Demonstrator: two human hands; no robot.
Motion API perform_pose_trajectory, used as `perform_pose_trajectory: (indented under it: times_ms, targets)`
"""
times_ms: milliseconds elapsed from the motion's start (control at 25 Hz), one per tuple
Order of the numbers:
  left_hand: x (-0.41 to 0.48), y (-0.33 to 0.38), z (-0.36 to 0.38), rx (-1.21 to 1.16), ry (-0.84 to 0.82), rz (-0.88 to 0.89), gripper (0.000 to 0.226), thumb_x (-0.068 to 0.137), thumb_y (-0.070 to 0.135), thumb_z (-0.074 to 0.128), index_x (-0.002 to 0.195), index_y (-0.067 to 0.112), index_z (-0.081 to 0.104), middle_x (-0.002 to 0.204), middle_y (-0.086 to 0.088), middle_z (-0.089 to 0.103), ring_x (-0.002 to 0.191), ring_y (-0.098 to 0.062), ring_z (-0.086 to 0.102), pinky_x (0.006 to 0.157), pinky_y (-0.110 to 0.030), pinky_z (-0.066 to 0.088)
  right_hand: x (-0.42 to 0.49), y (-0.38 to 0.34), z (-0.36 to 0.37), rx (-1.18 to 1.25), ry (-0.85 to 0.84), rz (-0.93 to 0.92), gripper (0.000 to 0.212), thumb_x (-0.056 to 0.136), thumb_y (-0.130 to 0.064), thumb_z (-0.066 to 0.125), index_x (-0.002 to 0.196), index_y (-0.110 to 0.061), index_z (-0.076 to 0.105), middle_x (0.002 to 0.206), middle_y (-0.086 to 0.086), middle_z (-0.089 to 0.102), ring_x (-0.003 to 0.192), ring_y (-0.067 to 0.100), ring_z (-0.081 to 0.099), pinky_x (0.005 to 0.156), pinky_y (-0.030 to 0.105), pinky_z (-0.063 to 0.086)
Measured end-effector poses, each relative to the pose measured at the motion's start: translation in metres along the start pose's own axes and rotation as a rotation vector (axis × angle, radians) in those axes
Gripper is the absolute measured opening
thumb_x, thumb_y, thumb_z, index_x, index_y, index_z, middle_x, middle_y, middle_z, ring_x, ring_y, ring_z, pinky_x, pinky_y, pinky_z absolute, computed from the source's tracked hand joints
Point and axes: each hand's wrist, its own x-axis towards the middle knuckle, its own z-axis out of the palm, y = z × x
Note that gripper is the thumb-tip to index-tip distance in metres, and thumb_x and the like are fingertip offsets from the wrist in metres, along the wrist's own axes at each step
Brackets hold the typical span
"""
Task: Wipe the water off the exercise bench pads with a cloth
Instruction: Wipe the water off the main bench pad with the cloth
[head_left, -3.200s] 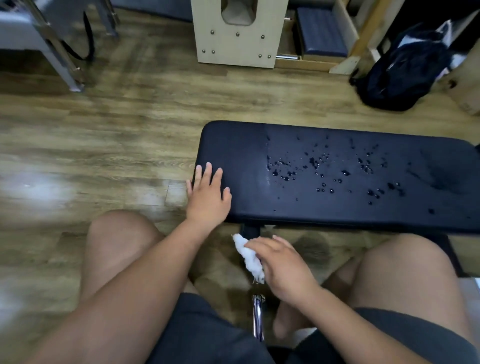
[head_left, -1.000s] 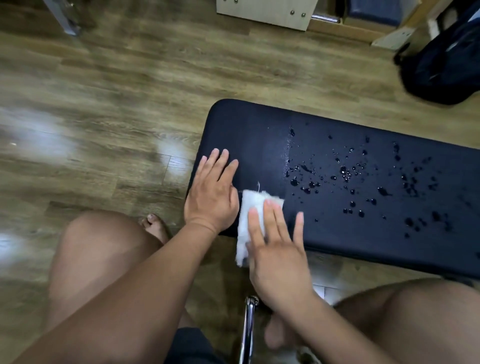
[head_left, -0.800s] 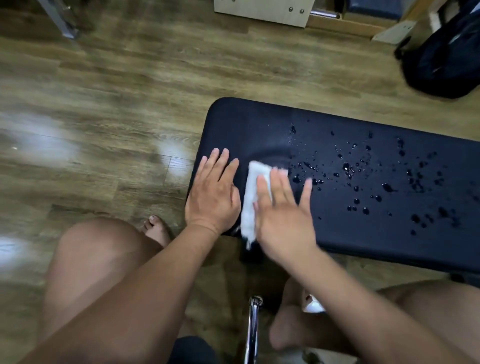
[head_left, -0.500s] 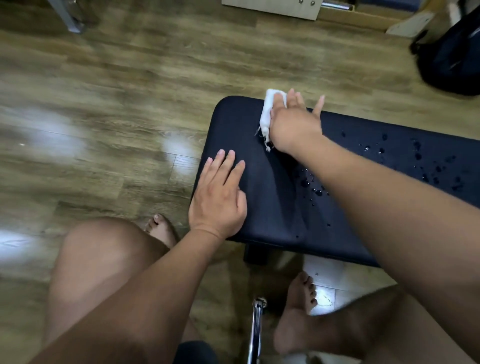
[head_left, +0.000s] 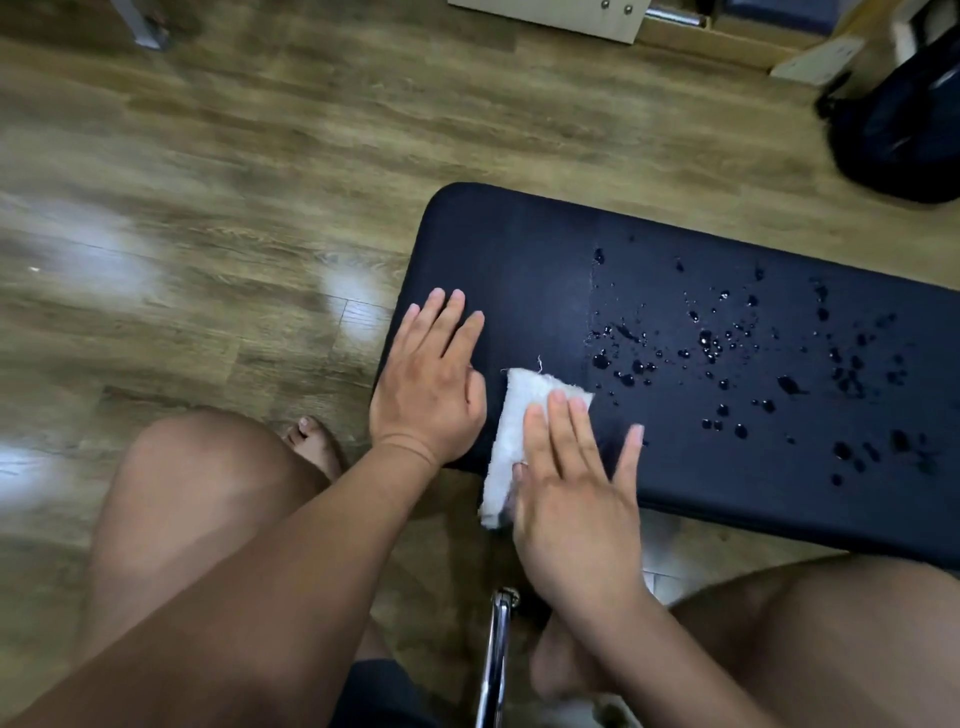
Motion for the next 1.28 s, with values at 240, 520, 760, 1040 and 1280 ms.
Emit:
perform_pose_trajectory:
  times_ms: [240,520,760,1040,1280]
  targets:
    - [0.001,0.000,0.000,0.018,-0.010,-0.008,0.058,0.081,0.020,0.035,0.132,0.004,0.058,0.144,-0.018,0.051,0.139,-0.035,0.041,0.119,-0.046,0.023,0.109,0.039,-0.021,-0.173,-0.072,0.068,0.059,0.099,-0.032,0.015,0.151,-0.005,0.017,0.159,0.016,0.011,0.148,0.027,0.007,0.112,0.066,0.002]
    - [0.001,0.000,-0.001,0.002,-0.005,-0.006,0.057,0.081,0.020,0.036,0.131,0.004,0.059,0.144,-0.017,0.052,0.139,-0.034,0.042,0.118,-0.047,0.024,0.243,0.073,-0.053,-0.092,-0.185,0.204,0.057,0.100,-0.023,0.025,0.152,-0.009,0.007,0.161,0.010,-0.001,0.149,0.023,-0.003,0.111,0.066,-0.006]
    - [0.001,0.001,-0.001,0.006,-0.004,-0.012,0.057,0.081,0.020,0.035,0.130,0.004,0.060,0.143,-0.017,0.053,0.138,-0.035,0.044,0.118,-0.046,0.024,0.111,0.050,-0.025,-0.075,0.009,0.074,0.060,0.096,-0.025,0.038,0.150,-0.008,0.019,0.159,0.011,0.015,0.147,0.023,0.011,0.113,0.064,0.006]
    - [0.000,0.002,0.001,-0.006,0.021,-0.018,0.056,0.081,0.019,0.037,0.130,0.003,0.060,0.142,-0.017,0.054,0.137,-0.035,0.044,0.118,-0.045,0.024,-0.004,0.029,-0.002,-0.003,0.023,0.047,0.054,0.094,-0.033,0.030,0.142,-0.011,0.042,0.152,0.008,0.037,0.141,0.022,0.033,0.112,0.060,0.015]
    - [0.000,0.002,0.001,-0.004,0.024,-0.014,0.056,0.082,0.019,0.037,0.130,0.005,0.060,0.143,-0.016,0.054,0.138,-0.034,0.044,0.118,-0.046,0.026,0.146,0.072,-0.024,-0.069,0.003,0.108,0.045,0.102,-0.030,0.024,0.144,-0.016,0.030,0.159,0.004,0.016,0.147,0.018,0.012,0.112,0.064,0.003]
